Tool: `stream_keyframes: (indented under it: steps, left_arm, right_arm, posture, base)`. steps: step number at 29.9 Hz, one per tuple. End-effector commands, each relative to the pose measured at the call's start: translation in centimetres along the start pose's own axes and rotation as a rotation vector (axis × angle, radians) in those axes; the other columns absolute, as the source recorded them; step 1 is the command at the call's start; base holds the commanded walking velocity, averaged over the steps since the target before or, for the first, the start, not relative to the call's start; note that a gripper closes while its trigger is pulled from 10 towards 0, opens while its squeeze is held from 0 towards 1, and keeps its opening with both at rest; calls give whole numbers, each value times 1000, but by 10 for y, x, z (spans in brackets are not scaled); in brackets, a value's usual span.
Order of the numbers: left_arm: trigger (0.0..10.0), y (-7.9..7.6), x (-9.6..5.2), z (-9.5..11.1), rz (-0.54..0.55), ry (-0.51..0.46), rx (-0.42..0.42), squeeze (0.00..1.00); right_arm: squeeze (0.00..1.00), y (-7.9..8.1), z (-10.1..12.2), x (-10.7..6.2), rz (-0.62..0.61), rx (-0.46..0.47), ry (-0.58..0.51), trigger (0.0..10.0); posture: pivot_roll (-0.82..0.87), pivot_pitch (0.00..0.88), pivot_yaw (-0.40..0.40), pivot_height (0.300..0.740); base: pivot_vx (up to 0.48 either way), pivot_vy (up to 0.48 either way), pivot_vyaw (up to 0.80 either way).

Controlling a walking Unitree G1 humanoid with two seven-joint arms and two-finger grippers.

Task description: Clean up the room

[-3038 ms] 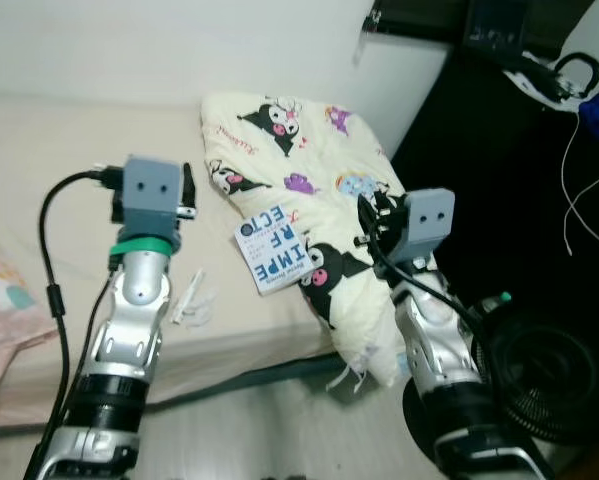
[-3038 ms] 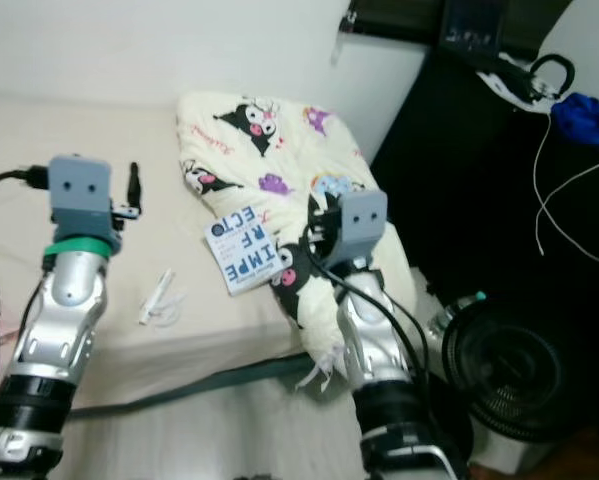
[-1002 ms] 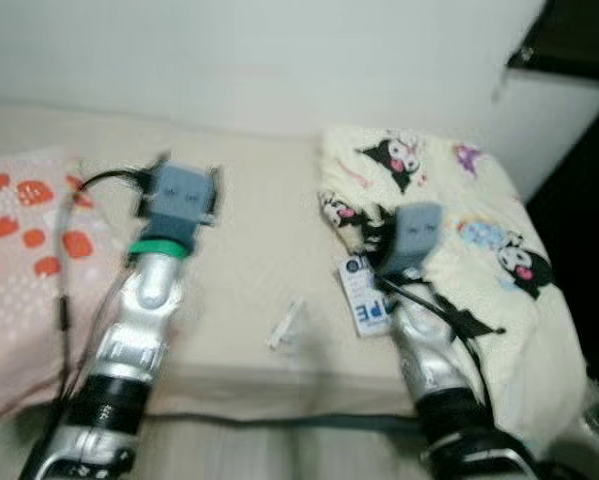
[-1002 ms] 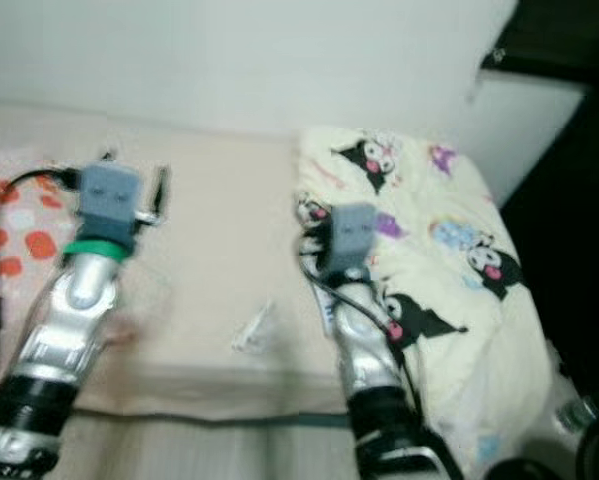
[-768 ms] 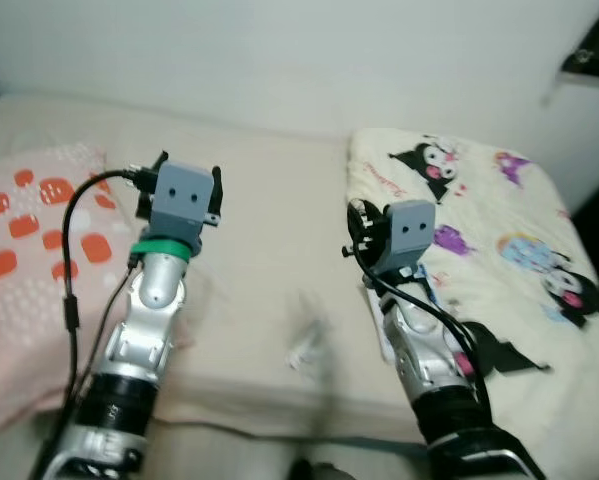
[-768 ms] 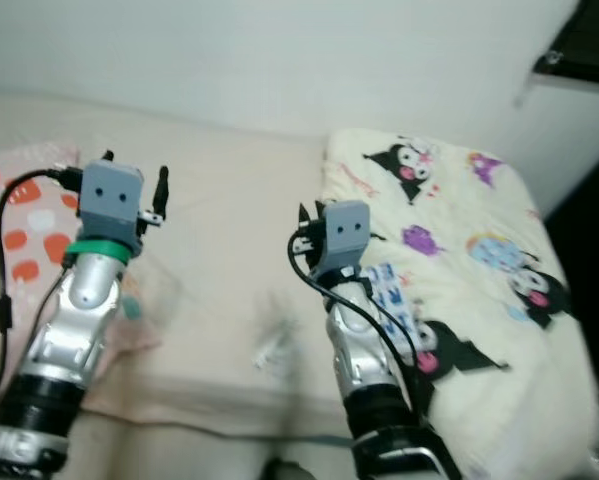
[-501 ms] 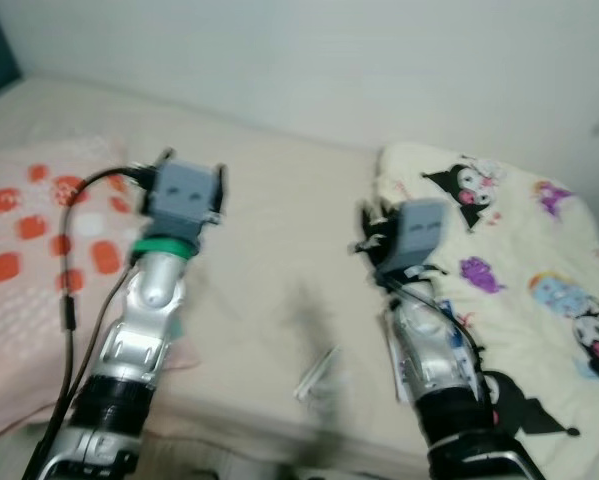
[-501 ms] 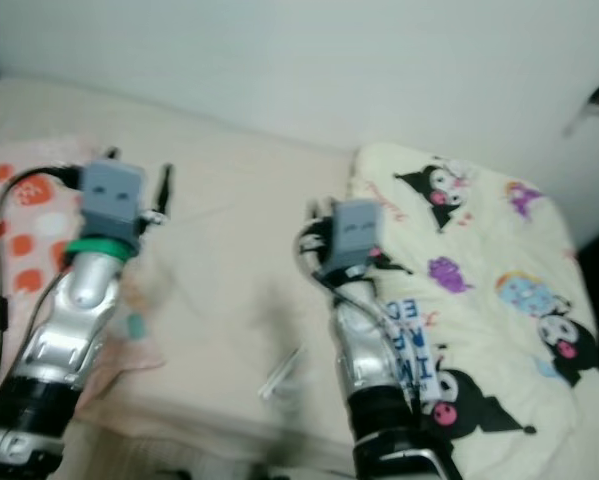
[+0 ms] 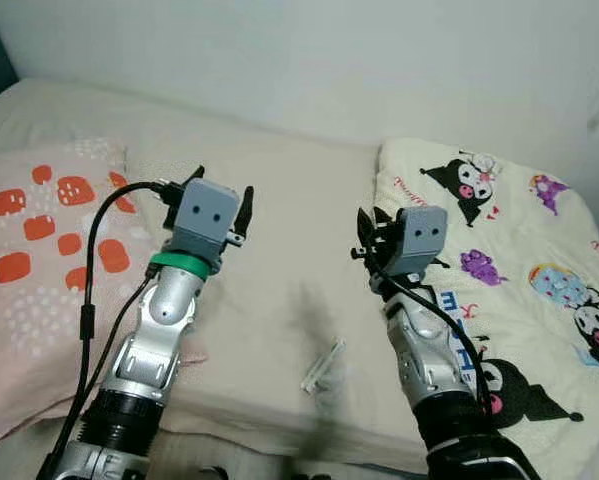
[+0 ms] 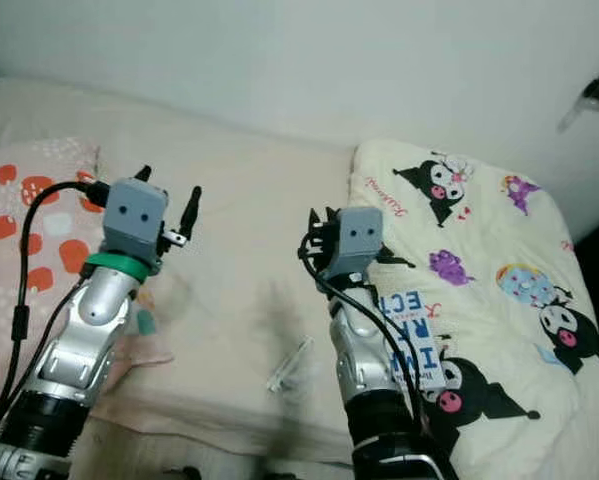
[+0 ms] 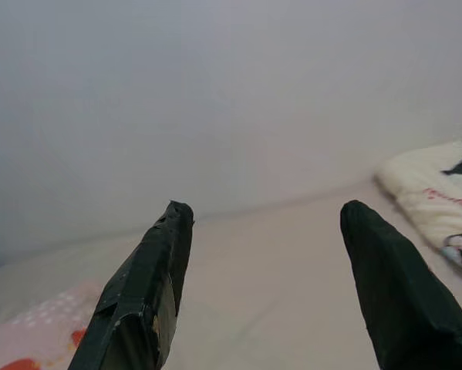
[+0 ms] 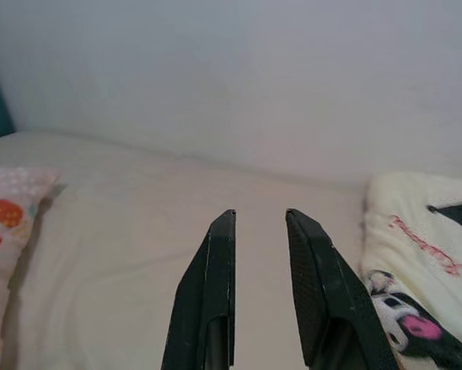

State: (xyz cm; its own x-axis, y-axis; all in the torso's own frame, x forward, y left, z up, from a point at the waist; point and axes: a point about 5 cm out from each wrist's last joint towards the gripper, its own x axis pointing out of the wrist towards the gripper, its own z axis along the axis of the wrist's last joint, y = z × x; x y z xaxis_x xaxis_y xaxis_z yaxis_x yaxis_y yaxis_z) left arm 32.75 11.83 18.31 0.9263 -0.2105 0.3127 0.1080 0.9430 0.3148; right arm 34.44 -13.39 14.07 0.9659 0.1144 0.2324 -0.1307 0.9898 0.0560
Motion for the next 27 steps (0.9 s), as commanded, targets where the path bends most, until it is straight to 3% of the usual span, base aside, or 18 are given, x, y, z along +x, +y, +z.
stream_keyframes:
  steps: [1, 4, 10, 14, 27]
  left_arm:
    - [10000, -4, -3, -3, -22, 18, -8, 0]
    - [10000, -2, -6, -8, -35, 48, -15, 0]
    - [10000, -3, -6, -9, -42, 57, -18, 0]
    - [10000, -10, -3, -9, -72, 58, -25, 0]
    - [10000, -14, -1, -9, -91, 62, -27, 0]
  right_arm:
    - [0, -8, -10, -6, -45, 18, 48, 10000]
    - [0, -18, -17, -12, -116, 40, 77, 10000]
    - [0, -25, -20, -18, -137, 41, 89, 10000]
    - [0, -34, -20, -24, -169, 32, 84, 10000]
    - [0, -39, -24, -33, -188, 29, 100, 10000]
  posture:
    - [11, 39, -8, 740]
    - [0, 44, 0, 725]
    - [-14, 37, 9, 710]
    - [-36, 30, 25, 695]
    - [-39, 40, 25, 665]
  base:
    - [0, 0, 0]
    - [0, 0, 0]
    - [0, 0, 0]
    - [0, 0, 0]
    - [0, 0, 0]
